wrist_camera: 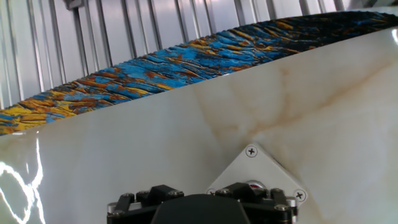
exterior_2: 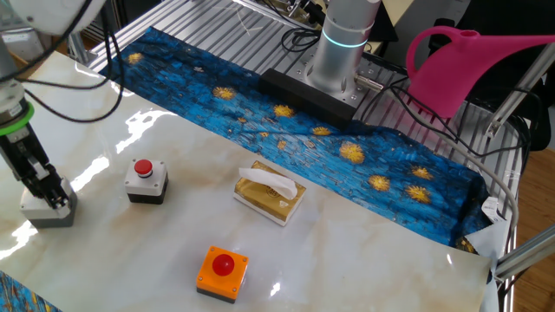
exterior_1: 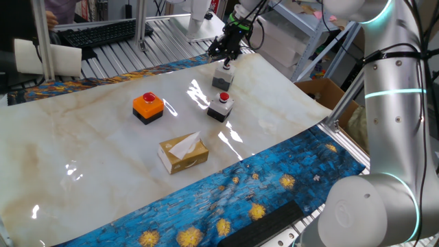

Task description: Press three buttons from left to right in sequence

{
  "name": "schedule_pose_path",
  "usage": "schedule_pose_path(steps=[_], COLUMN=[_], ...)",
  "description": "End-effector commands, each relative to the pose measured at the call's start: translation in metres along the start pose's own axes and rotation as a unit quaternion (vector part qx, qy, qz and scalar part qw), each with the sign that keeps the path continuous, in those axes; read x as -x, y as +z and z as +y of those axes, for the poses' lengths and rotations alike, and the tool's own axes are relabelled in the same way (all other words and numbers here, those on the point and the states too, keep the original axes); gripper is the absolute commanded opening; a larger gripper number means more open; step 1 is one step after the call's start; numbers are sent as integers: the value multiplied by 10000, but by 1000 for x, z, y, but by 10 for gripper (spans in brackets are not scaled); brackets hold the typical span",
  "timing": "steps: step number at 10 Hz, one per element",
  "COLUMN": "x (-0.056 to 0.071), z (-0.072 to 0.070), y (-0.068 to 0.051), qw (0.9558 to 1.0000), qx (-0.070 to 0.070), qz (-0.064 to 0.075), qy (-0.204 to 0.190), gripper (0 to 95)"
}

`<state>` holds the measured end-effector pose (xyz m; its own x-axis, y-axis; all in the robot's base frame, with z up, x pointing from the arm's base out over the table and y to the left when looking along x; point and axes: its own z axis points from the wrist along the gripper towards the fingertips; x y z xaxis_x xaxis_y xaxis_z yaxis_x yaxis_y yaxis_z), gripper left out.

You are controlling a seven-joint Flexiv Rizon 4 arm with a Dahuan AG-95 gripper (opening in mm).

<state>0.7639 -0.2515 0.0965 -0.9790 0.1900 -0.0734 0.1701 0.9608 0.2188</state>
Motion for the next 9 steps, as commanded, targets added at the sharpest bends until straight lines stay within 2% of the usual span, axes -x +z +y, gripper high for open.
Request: schedule_pose_path(steps=[1, 5, 9], x=[-4, -4, -4], z=[2, 3, 2], y=[-6, -8, -12], qw=[10000, 10000, 10000], qx=[-14, -73, -73], qz=[2, -46, -24], qy=[-23, -35, -63], gripper=[760, 760, 760])
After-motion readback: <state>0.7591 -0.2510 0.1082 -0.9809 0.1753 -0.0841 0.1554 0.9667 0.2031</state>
